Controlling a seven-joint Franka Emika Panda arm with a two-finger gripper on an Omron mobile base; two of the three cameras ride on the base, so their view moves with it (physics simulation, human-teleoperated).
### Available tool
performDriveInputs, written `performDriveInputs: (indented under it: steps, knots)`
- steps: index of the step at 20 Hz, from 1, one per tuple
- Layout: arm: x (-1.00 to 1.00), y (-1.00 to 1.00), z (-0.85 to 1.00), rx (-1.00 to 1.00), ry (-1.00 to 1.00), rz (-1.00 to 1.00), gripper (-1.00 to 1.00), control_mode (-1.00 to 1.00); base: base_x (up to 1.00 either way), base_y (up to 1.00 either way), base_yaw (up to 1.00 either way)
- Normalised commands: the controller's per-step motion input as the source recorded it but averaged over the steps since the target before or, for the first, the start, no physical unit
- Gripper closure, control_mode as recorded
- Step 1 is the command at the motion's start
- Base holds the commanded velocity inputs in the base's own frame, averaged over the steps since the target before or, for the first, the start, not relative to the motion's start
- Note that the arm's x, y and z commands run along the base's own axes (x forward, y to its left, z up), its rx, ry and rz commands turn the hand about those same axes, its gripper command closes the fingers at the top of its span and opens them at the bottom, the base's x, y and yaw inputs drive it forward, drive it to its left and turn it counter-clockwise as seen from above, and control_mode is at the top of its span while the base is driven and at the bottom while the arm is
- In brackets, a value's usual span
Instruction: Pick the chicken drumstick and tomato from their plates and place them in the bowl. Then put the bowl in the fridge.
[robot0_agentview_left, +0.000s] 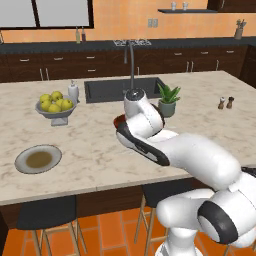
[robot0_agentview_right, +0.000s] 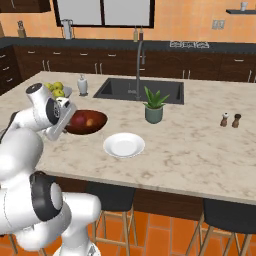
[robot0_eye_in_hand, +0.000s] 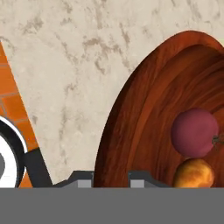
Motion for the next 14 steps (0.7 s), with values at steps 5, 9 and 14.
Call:
performDriveInputs:
  steps: [5,9,14]
  knots:
    - [-0.38,-0.77,0.37,0.01,-0.08,0.32,1.0,-1.0,0.0,0.0,0.0]
    - [-0.29,-0.52,0.52,0.0,-0.03,0.2,1.0,-1.0,0.0,0.0,0.0]
    - [-0.12,-0.27,0.5,0.0,0.0,0.05,1.0,-1.0,0.0,0.0,0.0]
